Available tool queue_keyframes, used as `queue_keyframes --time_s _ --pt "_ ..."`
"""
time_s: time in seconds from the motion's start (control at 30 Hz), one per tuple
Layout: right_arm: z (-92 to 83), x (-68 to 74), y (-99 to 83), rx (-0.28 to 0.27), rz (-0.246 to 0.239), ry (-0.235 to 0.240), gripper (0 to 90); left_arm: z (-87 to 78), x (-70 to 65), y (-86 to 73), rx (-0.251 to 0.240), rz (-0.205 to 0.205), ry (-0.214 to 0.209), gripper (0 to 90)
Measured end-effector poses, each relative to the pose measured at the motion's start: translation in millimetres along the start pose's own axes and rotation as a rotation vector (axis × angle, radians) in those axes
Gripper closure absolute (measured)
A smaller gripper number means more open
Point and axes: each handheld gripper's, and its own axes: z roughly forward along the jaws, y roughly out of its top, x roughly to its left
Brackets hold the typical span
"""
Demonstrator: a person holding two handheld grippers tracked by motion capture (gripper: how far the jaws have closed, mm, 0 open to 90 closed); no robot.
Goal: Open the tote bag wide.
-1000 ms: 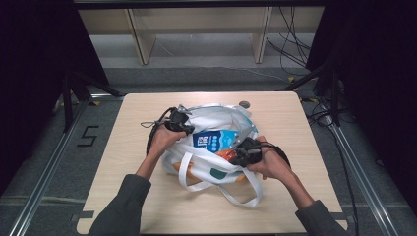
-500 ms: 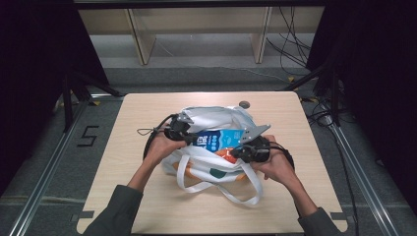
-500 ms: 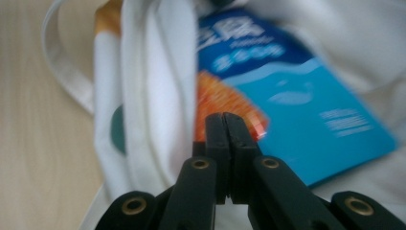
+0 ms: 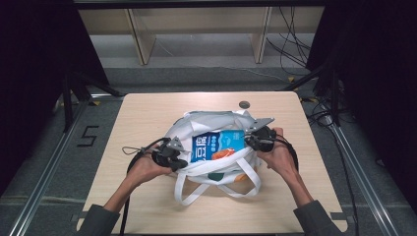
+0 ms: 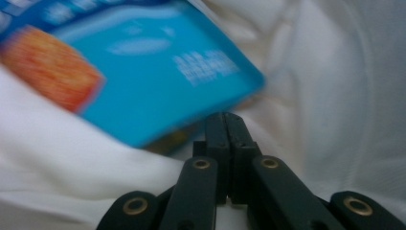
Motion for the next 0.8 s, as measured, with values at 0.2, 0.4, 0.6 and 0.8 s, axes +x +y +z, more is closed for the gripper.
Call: queue_keyframes --time_s 0.2,0.4,0.6,0.8 --pt "-4.8 -5.4 -0.8 -0.056 0.032 0.028 90.0 -11.5 5.6 15.9 -0.107 -0.018 0.094 80.9" --pt "-29.5 20.6 13.8 -0.134 -0.027 0.120 90.0 -7.0 28.1 26.5 -0.203 -0.107 0.150 80.9" --pt "-23.1 41.3 10.6 -0.104 -0.083 0.179 90.0 15.1 49.8 20.9 -0.168 -0.170 0.126 82.3" --pt "-18.1 47.7 -4.7 -0.005 -0.077 0.274 90.0 5.4 71.1 10.8 -0.041 -0.139 0.268 89.2"
